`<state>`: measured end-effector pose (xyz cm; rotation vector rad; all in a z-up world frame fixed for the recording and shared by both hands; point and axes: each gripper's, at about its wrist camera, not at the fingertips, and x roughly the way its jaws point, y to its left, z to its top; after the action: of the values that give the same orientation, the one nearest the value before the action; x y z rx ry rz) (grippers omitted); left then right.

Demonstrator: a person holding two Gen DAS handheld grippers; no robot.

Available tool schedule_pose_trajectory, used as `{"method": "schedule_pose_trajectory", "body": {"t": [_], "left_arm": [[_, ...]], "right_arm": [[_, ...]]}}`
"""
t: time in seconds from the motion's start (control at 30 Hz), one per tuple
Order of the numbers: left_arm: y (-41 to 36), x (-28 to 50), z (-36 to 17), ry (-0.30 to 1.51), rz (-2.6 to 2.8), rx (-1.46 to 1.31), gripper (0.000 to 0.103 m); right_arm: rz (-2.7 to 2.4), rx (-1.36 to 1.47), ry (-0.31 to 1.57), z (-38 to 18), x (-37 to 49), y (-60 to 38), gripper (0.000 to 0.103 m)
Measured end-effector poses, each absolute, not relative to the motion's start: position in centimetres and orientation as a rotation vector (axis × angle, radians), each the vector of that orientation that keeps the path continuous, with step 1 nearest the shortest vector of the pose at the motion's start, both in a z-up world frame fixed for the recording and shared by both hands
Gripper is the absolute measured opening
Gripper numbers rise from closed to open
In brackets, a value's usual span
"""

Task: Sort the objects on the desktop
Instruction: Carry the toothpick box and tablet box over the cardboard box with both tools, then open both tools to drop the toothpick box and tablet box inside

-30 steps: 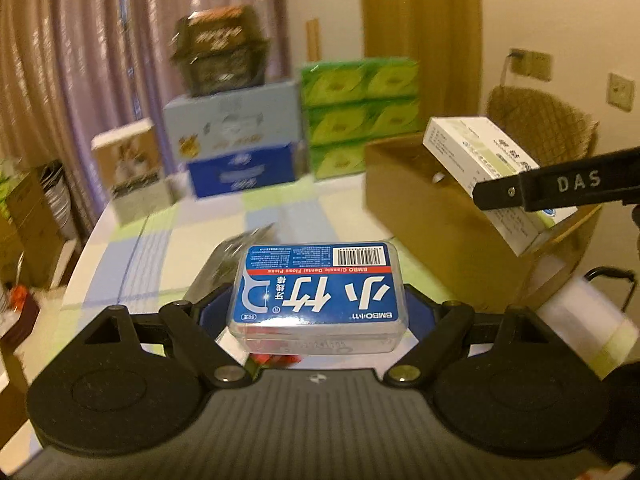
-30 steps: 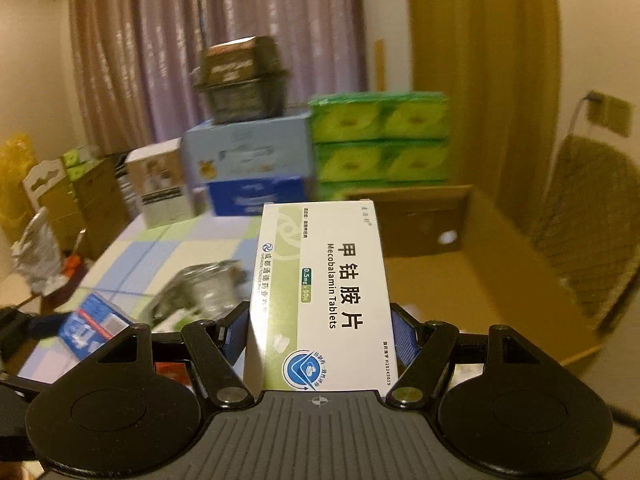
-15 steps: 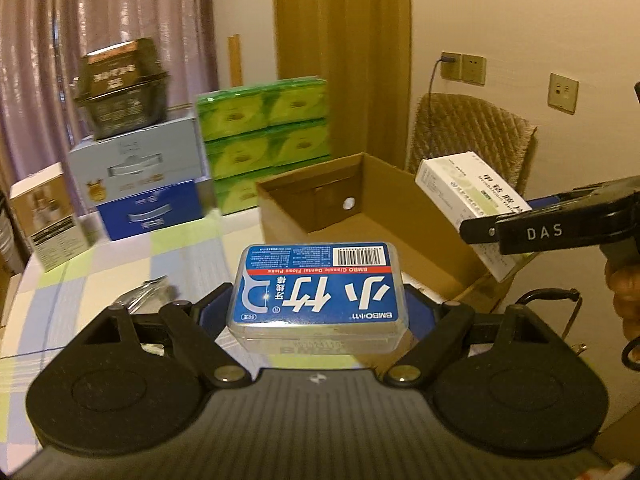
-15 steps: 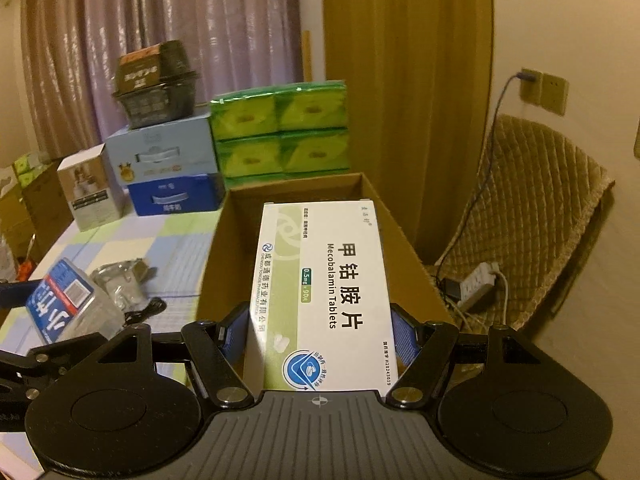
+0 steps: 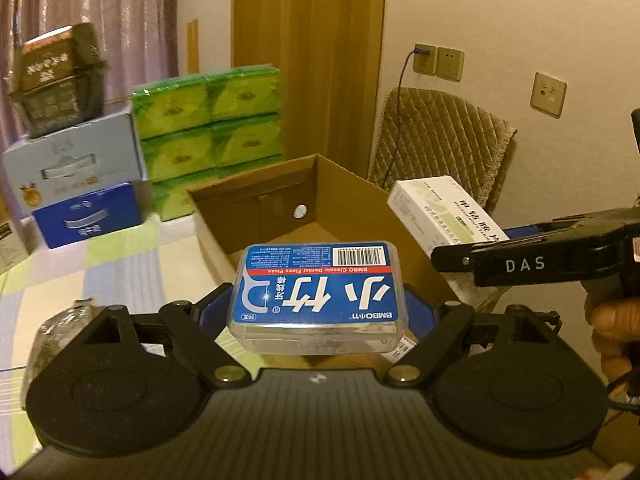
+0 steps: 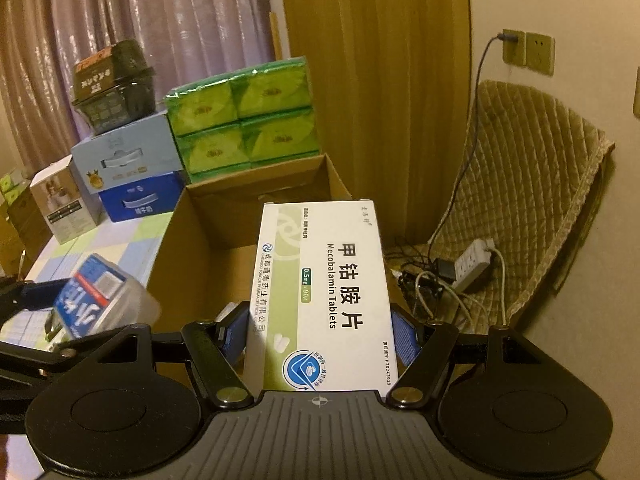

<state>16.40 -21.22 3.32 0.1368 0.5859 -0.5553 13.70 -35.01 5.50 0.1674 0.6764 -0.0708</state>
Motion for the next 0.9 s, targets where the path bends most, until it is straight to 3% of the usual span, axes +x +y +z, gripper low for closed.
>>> {"method": "schedule_pose_trajectory", "body": {"t": [0.9], "left_arm": [[-23.7, 18.4, 0.4, 0.654, -0.611, 0.162, 0.087]], "right_arm": [[-0.084, 0.188, 0.686, 4.2, 14.7, -36.2, 0.068]]}}
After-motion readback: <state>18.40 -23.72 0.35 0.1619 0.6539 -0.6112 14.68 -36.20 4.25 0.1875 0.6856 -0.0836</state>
